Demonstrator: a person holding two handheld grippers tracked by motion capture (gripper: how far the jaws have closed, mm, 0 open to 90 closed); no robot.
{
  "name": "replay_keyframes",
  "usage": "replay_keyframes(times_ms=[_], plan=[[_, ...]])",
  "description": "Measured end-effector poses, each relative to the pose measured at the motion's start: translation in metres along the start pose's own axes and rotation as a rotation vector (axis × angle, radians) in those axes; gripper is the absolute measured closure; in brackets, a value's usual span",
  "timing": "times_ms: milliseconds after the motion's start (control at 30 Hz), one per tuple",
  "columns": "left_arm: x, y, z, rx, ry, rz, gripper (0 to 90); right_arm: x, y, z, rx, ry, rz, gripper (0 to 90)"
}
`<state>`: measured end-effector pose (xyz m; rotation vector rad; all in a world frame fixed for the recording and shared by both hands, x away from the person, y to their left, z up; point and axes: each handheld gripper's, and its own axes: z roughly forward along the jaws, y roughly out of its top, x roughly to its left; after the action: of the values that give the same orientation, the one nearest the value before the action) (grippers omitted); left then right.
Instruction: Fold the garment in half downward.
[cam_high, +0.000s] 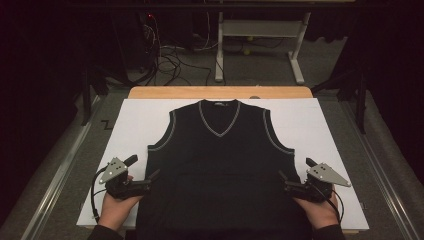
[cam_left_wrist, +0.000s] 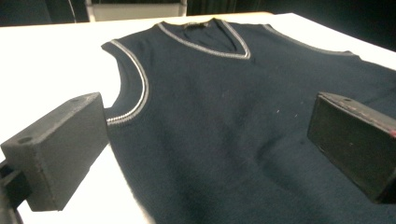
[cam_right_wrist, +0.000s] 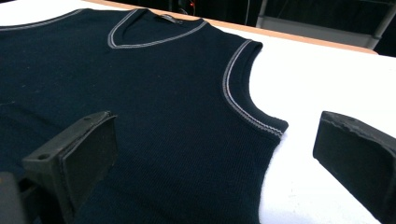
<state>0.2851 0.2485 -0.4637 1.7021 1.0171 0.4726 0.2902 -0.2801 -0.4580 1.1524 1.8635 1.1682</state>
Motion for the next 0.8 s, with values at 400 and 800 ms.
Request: replay_keyframes(times_ms=[400, 800], plan=[[0.011, -0.002, 0.011, 0.083, 0.040, -0.032, 0.0, -0.001, 0.004, 0.006, 0.004, -0.003, 0.017, 2.7], [0.023, -0.002, 0.024, 0.268, 0.079, -0.103, 11.3, -0.007, 0.003, 0.016, 0.053, -0.016, 0.025, 12.8]])
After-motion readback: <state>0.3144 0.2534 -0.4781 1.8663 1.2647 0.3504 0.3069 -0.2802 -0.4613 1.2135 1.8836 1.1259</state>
